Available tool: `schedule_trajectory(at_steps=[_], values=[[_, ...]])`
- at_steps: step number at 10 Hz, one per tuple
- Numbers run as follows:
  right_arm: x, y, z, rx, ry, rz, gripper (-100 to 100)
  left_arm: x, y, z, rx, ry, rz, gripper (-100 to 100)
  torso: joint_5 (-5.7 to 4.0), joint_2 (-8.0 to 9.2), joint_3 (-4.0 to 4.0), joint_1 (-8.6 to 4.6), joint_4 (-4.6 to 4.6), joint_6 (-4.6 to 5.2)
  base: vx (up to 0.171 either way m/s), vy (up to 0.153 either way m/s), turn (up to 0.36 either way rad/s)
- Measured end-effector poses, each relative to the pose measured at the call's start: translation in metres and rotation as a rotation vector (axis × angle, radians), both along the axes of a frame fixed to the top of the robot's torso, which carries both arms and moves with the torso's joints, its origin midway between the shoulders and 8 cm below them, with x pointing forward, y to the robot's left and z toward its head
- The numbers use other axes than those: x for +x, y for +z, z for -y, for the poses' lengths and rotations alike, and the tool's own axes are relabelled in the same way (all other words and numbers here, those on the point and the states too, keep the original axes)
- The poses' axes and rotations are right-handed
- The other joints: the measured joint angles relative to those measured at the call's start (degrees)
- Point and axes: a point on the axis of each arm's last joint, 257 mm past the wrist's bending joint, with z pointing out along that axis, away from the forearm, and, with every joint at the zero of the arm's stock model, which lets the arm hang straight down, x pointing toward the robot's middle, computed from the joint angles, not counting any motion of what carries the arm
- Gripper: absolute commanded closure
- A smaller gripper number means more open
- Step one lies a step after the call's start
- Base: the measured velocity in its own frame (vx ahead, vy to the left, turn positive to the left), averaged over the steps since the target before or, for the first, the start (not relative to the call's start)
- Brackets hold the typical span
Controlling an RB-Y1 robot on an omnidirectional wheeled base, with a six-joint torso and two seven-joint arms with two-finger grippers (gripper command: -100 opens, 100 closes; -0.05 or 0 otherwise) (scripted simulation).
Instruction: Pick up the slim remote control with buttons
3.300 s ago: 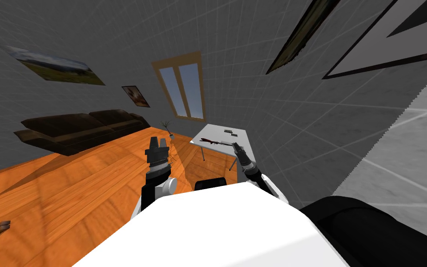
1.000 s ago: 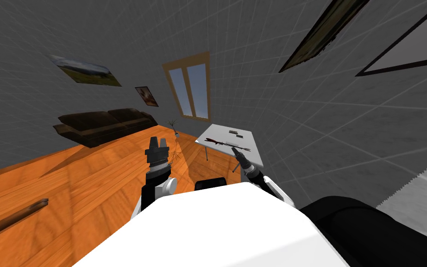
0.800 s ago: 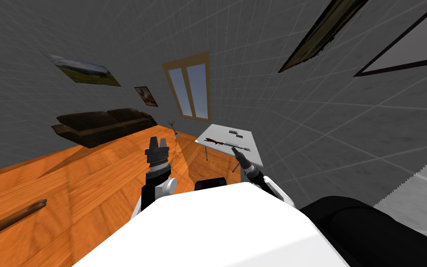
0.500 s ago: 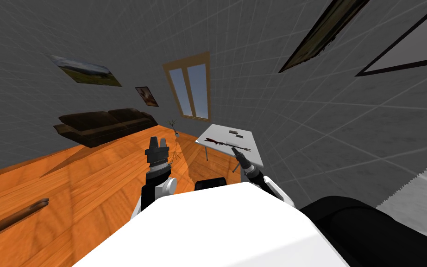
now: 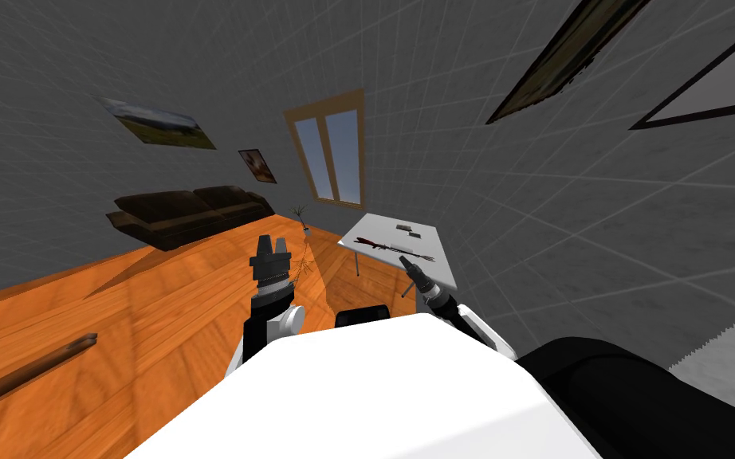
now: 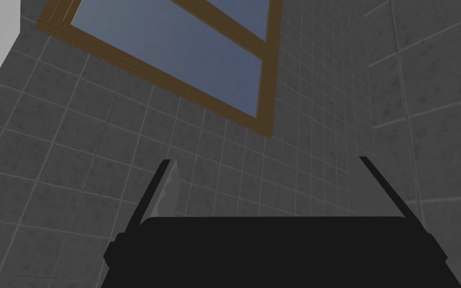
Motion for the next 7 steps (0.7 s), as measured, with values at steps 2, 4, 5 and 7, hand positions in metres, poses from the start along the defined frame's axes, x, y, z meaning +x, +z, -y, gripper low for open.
schedule_trajectory(at_steps=[2,4,5,7], values=[[0.0001,0.0001,0.0001,0.000,0.000,0.000,-100,0.0000,0.0000,0.0000,0.000,0.000,0.000,0,0.00,0.00,0.00,0.00,0.00,0.00,0.001,0.002,0.005],[0.0001,0.0002,0.0001,0.000,0.000,0.000,-100,0.0000,0.0000,0.0000,0.000,0.000,0.000,0,-0.01,0.02,0.01,-0.05,0.00,0.01,-0.002,-0.004,-0.010],[0.0000,0.0001,0.0002,0.000,0.000,0.000,-100,0.0000,0.0000,0.0000,0.000,0.000,0.000,0,0.00,0.01,0.00,-0.01,0.00,0.00,0.005,0.013,0.036],[-0.0004,-0.0078,0.0019,-0.021,0.001,-0.023,-100,0.0000,0.0000,0.0000,0.000,0.000,0.000,0,0.03,-0.01,-0.01,0.15,-0.01,0.00,0.005,0.068,0.024]])
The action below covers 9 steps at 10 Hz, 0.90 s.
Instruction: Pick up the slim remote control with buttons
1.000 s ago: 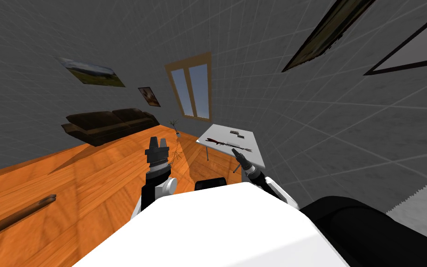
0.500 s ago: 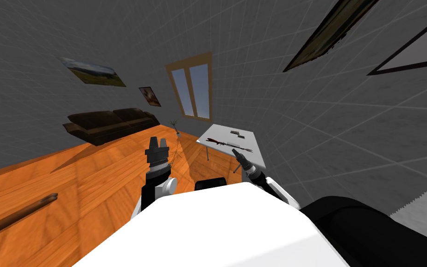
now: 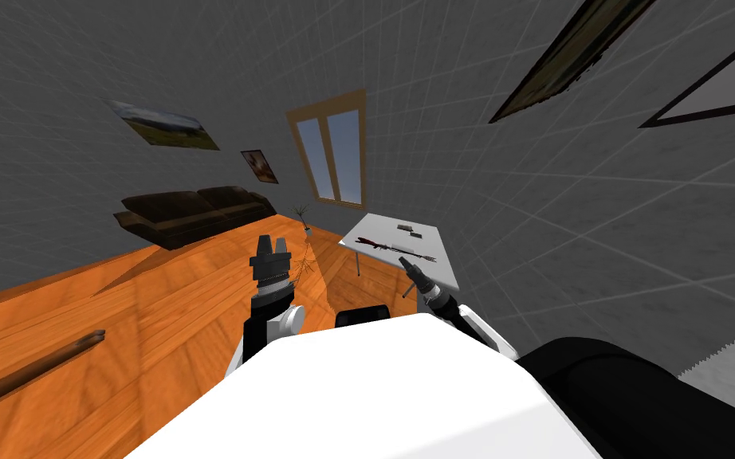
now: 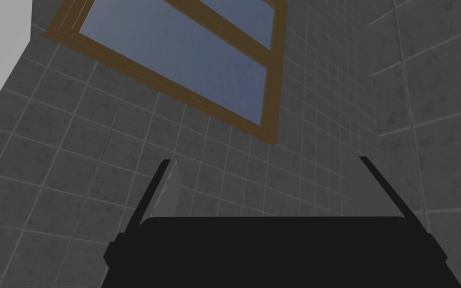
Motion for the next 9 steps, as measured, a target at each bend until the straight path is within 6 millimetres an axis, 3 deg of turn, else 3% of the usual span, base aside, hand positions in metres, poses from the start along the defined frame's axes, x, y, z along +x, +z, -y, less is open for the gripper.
schedule_trajectory(at_steps=[4,7,9], values=[[-0.009,-0.035,0.017,-0.093,-0.001,-0.096,-100,0.000,0.000,0.000,0.000,0.000,0.000,0,0.03,-0.03,-0.02,0.09,0.00,0.00,0.014,0.074,0.047],[-0.022,-0.074,0.032,-0.194,0.006,-0.188,-100,0.000,0.000,0.000,0.000,0.000,0.000,0,0.04,-0.09,-0.05,0.15,-0.02,-0.01,0.032,0.078,0.110],[-0.033,-0.101,0.052,-0.275,0.011,-0.257,-100,0.000,0.000,0.000,0.000,0.000,0.000,0,0.02,-0.15,-0.09,0.03,-0.03,-0.01,0.056,0.058,0.139]])
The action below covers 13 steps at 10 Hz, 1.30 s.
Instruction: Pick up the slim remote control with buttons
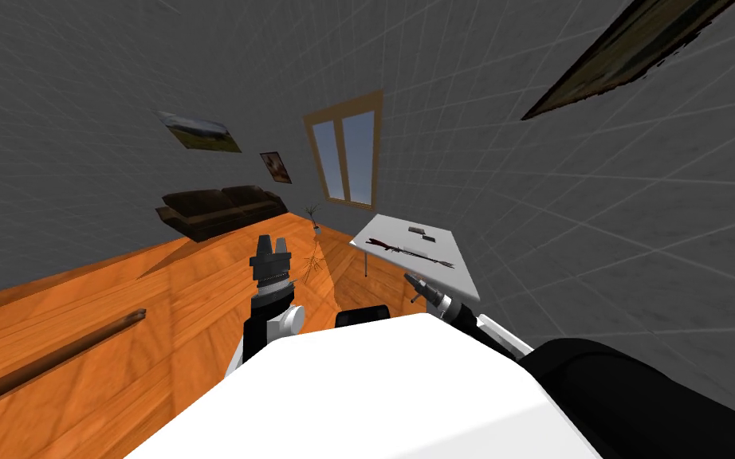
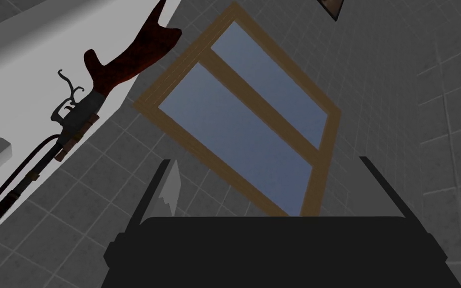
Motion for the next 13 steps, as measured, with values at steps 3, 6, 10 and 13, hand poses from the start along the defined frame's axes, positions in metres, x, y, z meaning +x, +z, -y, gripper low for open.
schedule_trajectory(at_steps=[3,6,10,13], values=[[-0.025,-0.045,0.032,-0.144,0.022,-0.119,-100,0.000,0.000,0.000,0.000,0.000,0.000,0,-0.01,-0.13,-0.08,-0.04,-0.03,-0.02,0.077,0.048,0.215],[-0.049,-0.081,0.058,-0.269,0.053,-0.212,-100,0.000,0.000,0.000,0.000,0.000,0.000,0,-0.03,-0.01,-0.01,-0.11,0.00,0.00,0.055,0.025,0.154],[-0.087,-0.120,0.114,-0.446,0.096,-0.335,-100,0.000,0.000,0.000,0.000,0.000,0.000,0,-0.04,-0.14,-0.08,-0.19,-0.03,-0.03,0.078,0.003,0.229],[-0.115,-0.145,0.155,-0.587,0.139,-0.426,-100,0.000,0.000,0.000,0.000,0.000,0.000,0,-0.04,-0.08,-0.05,-0.18,-0.02,-0.01,0.066,-0.010,0.201]])
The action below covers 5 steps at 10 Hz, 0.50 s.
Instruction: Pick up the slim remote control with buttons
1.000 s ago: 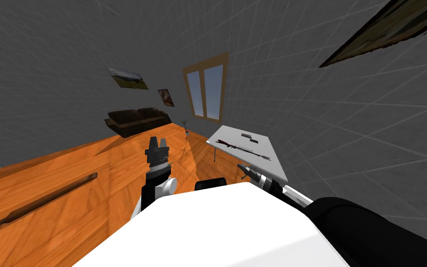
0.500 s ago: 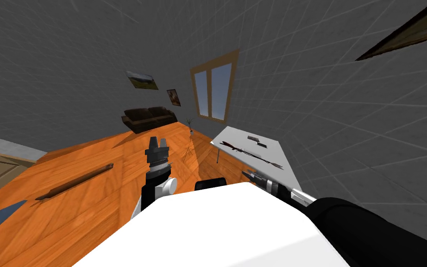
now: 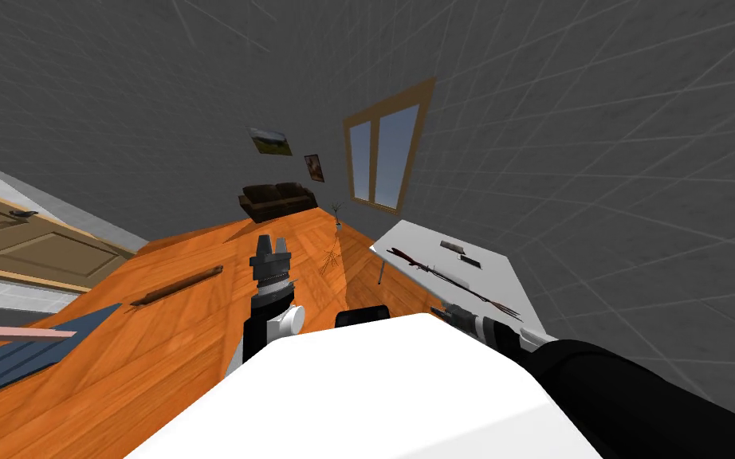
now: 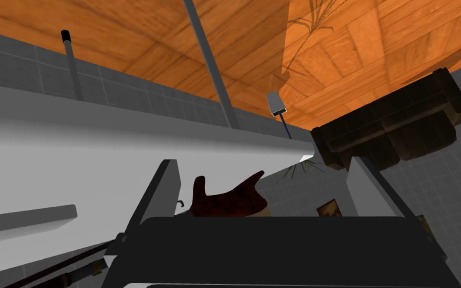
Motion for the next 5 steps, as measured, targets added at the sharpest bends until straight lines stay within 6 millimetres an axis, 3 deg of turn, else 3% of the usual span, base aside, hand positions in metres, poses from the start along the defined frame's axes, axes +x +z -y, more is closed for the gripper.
schedule_trajectory(at_steps=[2,5], values=[[-0.021,-0.006,0.029,-0.087,0.028,-0.059,-100,0.000,0.000,0.000,0.000,0.000,0.000,0,-0.01,0.02,0.01,-0.04,0.00,0.06,0.058,-0.015,0.141],[-0.061,-0.021,0.090,-0.235,0.090,-0.168,-100,0.000,0.000,0.000,0.000,0.000,0.000,0,-0.02,-0.06,-0.03,-0.14,-0.01,0.00,0.076,-0.043,0.339]])
